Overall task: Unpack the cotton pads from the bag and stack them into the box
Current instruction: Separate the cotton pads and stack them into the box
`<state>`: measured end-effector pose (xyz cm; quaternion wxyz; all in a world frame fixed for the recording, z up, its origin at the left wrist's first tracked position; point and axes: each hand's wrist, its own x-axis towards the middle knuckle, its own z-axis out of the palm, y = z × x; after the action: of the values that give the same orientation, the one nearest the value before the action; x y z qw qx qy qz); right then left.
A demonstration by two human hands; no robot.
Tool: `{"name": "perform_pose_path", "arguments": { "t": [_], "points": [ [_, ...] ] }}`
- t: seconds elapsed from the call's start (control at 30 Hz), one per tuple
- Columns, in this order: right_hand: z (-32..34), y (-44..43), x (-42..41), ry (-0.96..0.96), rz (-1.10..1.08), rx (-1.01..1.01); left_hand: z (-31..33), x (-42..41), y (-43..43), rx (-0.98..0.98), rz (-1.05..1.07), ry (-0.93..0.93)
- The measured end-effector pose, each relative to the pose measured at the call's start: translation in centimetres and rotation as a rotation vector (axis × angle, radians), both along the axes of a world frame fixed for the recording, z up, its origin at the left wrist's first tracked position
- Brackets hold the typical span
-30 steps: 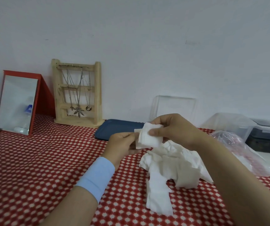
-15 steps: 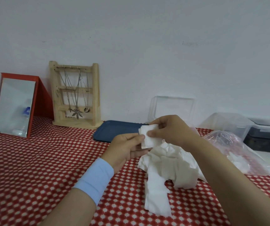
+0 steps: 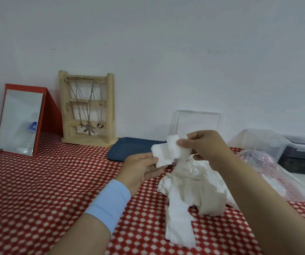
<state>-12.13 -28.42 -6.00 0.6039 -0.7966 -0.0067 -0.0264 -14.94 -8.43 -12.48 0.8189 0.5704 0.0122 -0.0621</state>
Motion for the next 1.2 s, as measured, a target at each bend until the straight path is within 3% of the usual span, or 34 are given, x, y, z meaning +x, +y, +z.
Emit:
{"name": "perform_pose_path", "arguments": {
  "t": [0.17,0.33,0.47,0.6,0.7,0.77,0.87,0.97,1.1,1.2],
  "points": [
    [0.4,1.1,-0.9,0.019,0.148,0.004,0.2,-0.1,-0.1,-0.004,-0.026,-0.01],
    [-0.5,2.3,-0.9,-0.046,0.048,-0.151,0.7,-0.6,-0.6,-0.02,-0.106,-0.057],
    [-0.7,2.0,-0.9,0.025,0.128,-0.152,1.2,-0.5,-0.4,-0.135,-0.114,0.029],
    [-0.8,2.2,-1.1,0.031,0.263,-0.076,1.0,-0.5,-0.2,0.069,-0.134,-0.062],
    [-0.9,2.5,-1.2,-0.002,0.228,-0.099,0.5,-0.3,0.1,0.154,-0.102,-0.092],
    [-1.1,2.3,-0.9,-0.065,0.169,-0.226,0.3,0.0,0.5,0.167,-0.032,-0.077],
    [-1.3,1.9,-0.6,-0.182,0.217,-0.793,-0.3,0.9,1.0,0.172,0.117,-0.049],
    [-1.9,2.4,-1.2,-0.06,0.307,-1.198,-0.6,1.1,1.0,0.186,0.18,-0.049],
    [-2.6,2.5,-1.0,-0.047,0.272,-1.233,-0.7,1.1,0.7,0.153,0.158,-0.046],
    [-2.0,2.1,-0.8,-0.02,0.251,-1.086,-0.8,1.2,0.6,0.157,0.173,-0.047]
  ]
}}
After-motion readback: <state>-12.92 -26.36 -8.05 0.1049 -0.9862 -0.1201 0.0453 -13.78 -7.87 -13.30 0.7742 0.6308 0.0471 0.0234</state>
